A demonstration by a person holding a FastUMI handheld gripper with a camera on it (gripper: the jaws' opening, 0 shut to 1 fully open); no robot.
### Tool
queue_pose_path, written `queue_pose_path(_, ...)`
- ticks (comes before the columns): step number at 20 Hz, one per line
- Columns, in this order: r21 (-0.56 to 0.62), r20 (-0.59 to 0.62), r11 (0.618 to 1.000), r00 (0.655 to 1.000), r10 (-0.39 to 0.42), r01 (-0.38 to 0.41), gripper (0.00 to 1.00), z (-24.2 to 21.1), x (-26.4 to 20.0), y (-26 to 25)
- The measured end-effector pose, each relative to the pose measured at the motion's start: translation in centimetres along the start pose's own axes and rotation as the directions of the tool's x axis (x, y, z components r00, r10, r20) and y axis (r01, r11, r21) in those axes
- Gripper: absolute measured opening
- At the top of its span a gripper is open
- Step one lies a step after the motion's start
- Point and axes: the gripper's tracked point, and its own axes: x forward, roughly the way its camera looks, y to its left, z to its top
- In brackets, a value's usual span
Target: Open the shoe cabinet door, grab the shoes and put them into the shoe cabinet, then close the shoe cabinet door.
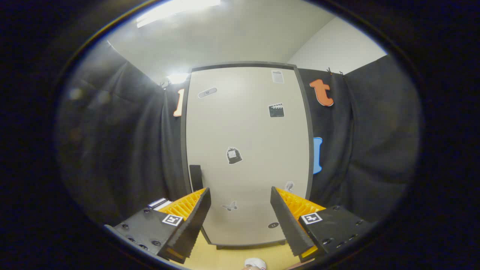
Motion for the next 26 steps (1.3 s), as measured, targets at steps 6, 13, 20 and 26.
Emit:
queue_pose_path(6, 0.003, 0.0, 1.0, 1.0, -0.011, 0.011, 0.98, 0.1, 0.2, 0.0)
queue_pose_path(13, 0.012, -0.021, 1.0, 1.0, 0.02, -0.019, 0.98, -0.2, 2.4, 2.0)
queue_pose_path(20, 0.053, -0.087, 0.997, 0.995, 0.056, -0.052, 0.97, -4.3, 9.9, 8.5)
queue_pose_path(26, 0.052, -0.044, 0.998, 0.999, 0.027, -0.025, 0.92, -5.3, 13.7, 10.6)
